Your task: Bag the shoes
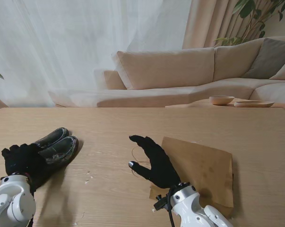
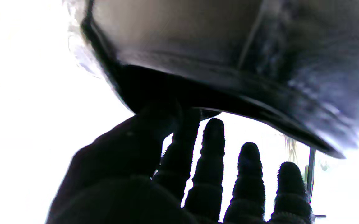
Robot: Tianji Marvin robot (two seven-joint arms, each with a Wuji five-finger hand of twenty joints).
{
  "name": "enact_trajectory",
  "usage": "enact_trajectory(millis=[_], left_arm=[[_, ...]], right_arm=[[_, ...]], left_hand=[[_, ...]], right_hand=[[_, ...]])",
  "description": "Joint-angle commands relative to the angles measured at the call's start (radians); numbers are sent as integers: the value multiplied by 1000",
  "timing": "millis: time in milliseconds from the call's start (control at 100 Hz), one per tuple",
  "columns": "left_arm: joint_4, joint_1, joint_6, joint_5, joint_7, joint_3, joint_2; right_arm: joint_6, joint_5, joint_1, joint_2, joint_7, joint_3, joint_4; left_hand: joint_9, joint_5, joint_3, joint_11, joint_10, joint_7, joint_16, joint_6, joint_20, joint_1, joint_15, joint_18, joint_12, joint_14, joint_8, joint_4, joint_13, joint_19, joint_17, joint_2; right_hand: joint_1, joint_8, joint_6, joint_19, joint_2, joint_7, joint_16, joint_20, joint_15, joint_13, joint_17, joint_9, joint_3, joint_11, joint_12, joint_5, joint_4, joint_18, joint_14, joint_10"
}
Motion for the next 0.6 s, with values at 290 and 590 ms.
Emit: enact_trajectory(millis=[290,590], left_arm=[[-53,45,-53,14,-18,-52,4],[-38,17,-33,12,-120,-66,18]], right_arm=[[0,-3,-8,-5,16,-3,-8],[2,-6,-5,-4,17,-6,-6]], left_hand=[[-279,-172,92,-149,-114,-99,58,-13,-209,-153,-412,-102,-156,-120,-20,30,-88,-105,-41,3],[-304,-144,66,-411,-161,-231,-196,1,-447,-158,-528,-135,-286,-163,-106,27,-78,-160,-19,3]], right_hand=[[-6,18,-22,13,16,-10,9,20,-4,-8,0,-23,-24,-27,-8,-14,-30,-8,-22,-28],[-7,19,-22,15,17,-10,10,22,-3,-7,3,-23,-24,-32,-10,-14,-30,-6,-23,-29]])
